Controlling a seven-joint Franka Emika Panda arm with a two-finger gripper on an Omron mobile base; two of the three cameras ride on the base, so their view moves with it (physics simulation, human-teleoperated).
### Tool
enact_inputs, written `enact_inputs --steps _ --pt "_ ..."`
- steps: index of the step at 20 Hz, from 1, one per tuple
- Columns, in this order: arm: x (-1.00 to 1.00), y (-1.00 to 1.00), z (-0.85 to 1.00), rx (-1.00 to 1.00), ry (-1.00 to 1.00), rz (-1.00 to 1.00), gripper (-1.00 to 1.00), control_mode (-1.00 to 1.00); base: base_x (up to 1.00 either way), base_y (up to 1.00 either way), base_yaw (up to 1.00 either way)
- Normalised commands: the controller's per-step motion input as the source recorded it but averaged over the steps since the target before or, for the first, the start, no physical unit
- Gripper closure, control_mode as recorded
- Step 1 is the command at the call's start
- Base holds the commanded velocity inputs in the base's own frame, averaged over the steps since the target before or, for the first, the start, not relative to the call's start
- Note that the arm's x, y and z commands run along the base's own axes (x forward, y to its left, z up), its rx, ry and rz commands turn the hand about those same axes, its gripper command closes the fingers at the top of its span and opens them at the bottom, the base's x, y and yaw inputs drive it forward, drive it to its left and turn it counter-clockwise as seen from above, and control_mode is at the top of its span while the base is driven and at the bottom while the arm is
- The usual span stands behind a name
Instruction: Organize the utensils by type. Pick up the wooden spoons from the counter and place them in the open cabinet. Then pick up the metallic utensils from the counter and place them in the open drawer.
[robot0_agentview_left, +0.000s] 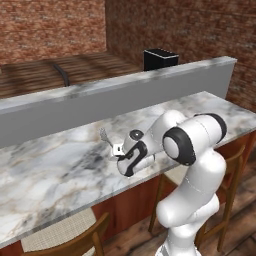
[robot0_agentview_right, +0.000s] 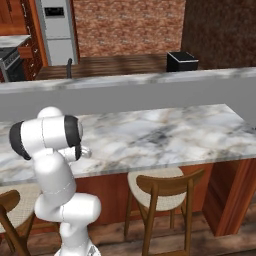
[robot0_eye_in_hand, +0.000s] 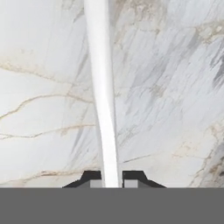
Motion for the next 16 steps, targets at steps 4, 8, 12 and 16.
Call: enact_inputs --steps 4,8,12,16 --pt "-0.02 -0.06 0.34 -0.03 0.0 -0.12 1.0 -1.0 0.0 0.0 0.0" --pt "0.0 -0.04 0.57 -0.02 0.0 -0.13 1.0 -1.0 0.0 0.0 0.0" --pt "0.0 -0.01 0.71 0.0 0.0 -0.15 1.0 -1.0 0.0 0.0 0.0" --pt "-0.2 -0.33 0.68 0.0 0.0 -0.21 1.0 -1.0 0.0 0.0 0.0"
